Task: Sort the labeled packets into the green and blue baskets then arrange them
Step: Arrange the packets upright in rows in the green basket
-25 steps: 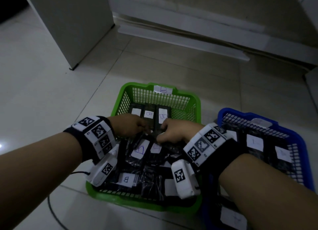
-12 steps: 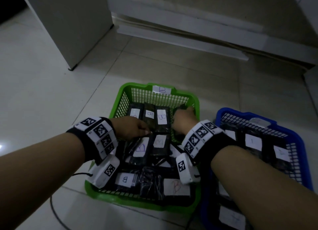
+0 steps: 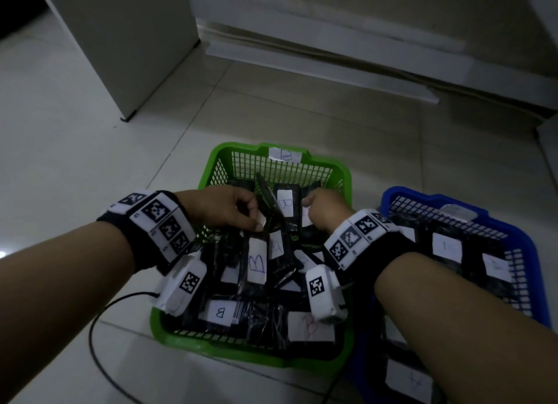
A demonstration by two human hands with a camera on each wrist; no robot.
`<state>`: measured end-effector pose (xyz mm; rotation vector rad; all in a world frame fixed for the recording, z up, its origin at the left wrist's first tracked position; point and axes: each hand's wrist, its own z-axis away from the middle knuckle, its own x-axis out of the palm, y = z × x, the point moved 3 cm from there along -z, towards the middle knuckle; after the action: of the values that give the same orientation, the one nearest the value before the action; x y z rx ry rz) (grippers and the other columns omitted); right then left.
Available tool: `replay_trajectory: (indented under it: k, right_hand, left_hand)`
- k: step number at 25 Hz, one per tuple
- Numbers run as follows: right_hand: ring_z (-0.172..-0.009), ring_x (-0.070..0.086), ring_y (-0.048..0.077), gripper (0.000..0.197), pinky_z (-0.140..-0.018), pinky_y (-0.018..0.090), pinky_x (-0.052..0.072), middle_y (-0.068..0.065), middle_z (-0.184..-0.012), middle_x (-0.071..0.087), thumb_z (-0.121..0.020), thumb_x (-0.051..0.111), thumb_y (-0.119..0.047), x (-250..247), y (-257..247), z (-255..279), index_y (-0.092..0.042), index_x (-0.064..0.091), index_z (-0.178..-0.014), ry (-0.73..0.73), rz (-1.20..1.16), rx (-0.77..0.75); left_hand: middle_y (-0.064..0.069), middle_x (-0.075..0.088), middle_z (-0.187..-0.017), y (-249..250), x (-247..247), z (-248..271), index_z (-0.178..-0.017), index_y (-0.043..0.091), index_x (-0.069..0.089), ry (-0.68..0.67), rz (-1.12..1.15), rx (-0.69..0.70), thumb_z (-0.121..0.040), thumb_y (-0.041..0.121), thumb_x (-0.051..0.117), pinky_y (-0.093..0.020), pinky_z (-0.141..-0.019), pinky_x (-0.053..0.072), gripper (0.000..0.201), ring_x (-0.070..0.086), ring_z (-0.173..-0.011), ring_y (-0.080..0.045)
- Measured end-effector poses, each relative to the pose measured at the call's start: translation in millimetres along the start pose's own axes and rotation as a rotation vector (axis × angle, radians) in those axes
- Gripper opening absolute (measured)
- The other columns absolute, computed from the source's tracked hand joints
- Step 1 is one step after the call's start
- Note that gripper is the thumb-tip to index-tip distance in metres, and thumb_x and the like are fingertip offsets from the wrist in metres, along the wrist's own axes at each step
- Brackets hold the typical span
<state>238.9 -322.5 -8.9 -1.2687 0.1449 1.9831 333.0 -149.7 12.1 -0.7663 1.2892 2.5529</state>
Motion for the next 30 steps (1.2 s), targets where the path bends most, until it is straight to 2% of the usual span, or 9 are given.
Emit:
replay_trajectory:
  k: [5, 8, 12, 15, 17, 19, 23, 27, 30]
  right_hand:
    - [-0.137, 0.032, 0.029, 0.054, -0.11, 0.033, 0.032, 0.011, -0.153, 0.022, -0.089, 0.047, -0.002, 9, -2, -3, -0.008, 0.038, -0.142, 0.095, -0.042, 0.004]
    - [-0.13, 0.038, 0.03, 0.042, -0.109, 0.037, 0.037, 0.01, -0.14, 0.039, -0.086, 0.056, -0.002, 7, -22, -1, -0.015, 0.058, -0.126, 0.088, 0.058, -0.198]
    - [-0.126, 0.049, 0.028, 0.053, -0.102, 0.036, 0.045, 0.008, -0.145, 0.046, -0.089, 0.045, 0.0, 25, -37, 1, -0.025, 0.051, -0.135, -0.289, 0.13, -0.343]
    - [-0.125, 0.05, 0.023, 0.047, -0.097, 0.027, 0.042, 0.004, -0.142, 0.049, -0.091, 0.058, -0.024, 23, -32, 8, -0.016, 0.05, -0.136, -0.268, 0.031, -0.333]
    - [-0.12, 0.053, 0.024, 0.072, -0.09, 0.028, 0.044, 0.004, -0.135, 0.052, -0.079, 0.07, -0.044, 24, -29, 19, -0.013, 0.042, -0.137, -0.278, 0.056, -0.31]
    - [-0.115, 0.055, 0.025, 0.081, -0.083, 0.027, 0.044, 0.006, -0.131, 0.053, -0.072, 0.077, -0.042, 27, -30, 26, -0.012, 0.039, -0.136, -0.303, 0.106, -0.287]
    - [-0.096, 0.058, 0.026, 0.044, -0.072, 0.029, 0.044, 0.015, -0.12, 0.059, -0.082, 0.066, -0.014, 15, -28, 18, -0.011, 0.049, -0.123, -0.172, -0.121, -0.184]
    - [-0.105, 0.058, 0.027, 0.027, -0.076, 0.024, 0.042, 0.008, -0.116, 0.06, -0.085, 0.052, -0.003, -6, -13, 1, -0.016, 0.057, -0.109, 0.158, -0.373, -0.036]
    - [-0.114, 0.054, 0.028, 0.028, -0.09, 0.027, 0.041, 0.012, -0.122, 0.059, -0.087, 0.049, -0.002, -15, -9, -7, -0.01, 0.065, -0.108, 0.241, -0.337, -0.039]
  left_hand:
    - [0.005, 0.059, -0.075, -4, -14, -3, -0.083, 0.019, 0.058, 0.109, 0.05, -0.046, -0.074, 0.024, 0.076, -0.015, -0.055, 0.042, 0.021, 0.052, -0.061, -0.005]
    - [-0.001, 0.062, -0.088, -8, -25, -6, -0.083, 0.025, 0.054, 0.174, 0.018, -0.096, -0.06, 0.037, 0.07, -0.03, -0.069, 0.047, 0.03, 0.055, -0.073, -0.016]
    - [-0.003, 0.062, -0.102, -5, -35, -6, -0.094, 0.019, 0.056, 0.381, -0.063, -0.059, -0.076, 0.021, 0.072, -0.035, -0.08, 0.049, 0.024, 0.059, -0.09, -0.023]
    - [-0.004, 0.055, -0.102, -3, -40, -8, -0.099, 0.015, 0.058, 0.478, -0.105, 0.011, -0.079, 0.018, 0.07, -0.028, -0.073, 0.043, 0.024, 0.055, -0.091, -0.023]
    - [-0.002, 0.049, -0.101, -4, -37, -11, -0.102, 0.013, 0.058, 0.507, -0.16, 0.038, -0.08, 0.016, 0.069, -0.023, -0.075, 0.037, 0.024, 0.051, -0.095, -0.021]
    - [-0.003, 0.048, -0.108, -6, -32, -16, -0.101, 0.014, 0.059, 0.529, -0.208, 0.078, -0.082, 0.014, 0.065, -0.019, -0.079, 0.034, 0.021, 0.049, -0.106, -0.021]
    - [-0.01, 0.045, -0.116, -13, -29, -21, -0.106, 0.013, 0.061, 0.626, -0.249, 0.077, -0.08, 0.009, 0.064, -0.021, -0.086, 0.037, 0.026, 0.053, -0.103, -0.025]
    - [-0.009, 0.042, -0.121, -13, -23, -21, -0.112, 0.013, 0.059, 0.597, -0.298, 0.111, -0.077, 0.007, 0.067, -0.026, -0.081, 0.042, 0.036, 0.053, -0.103, -0.025]
    - [-0.007, 0.041, -0.121, -10, -22, -22, -0.111, 0.016, 0.057, 0.545, -0.264, 0.135, -0.074, 0.004, 0.068, -0.029, -0.087, 0.042, 0.04, 0.049, -0.106, -0.022]
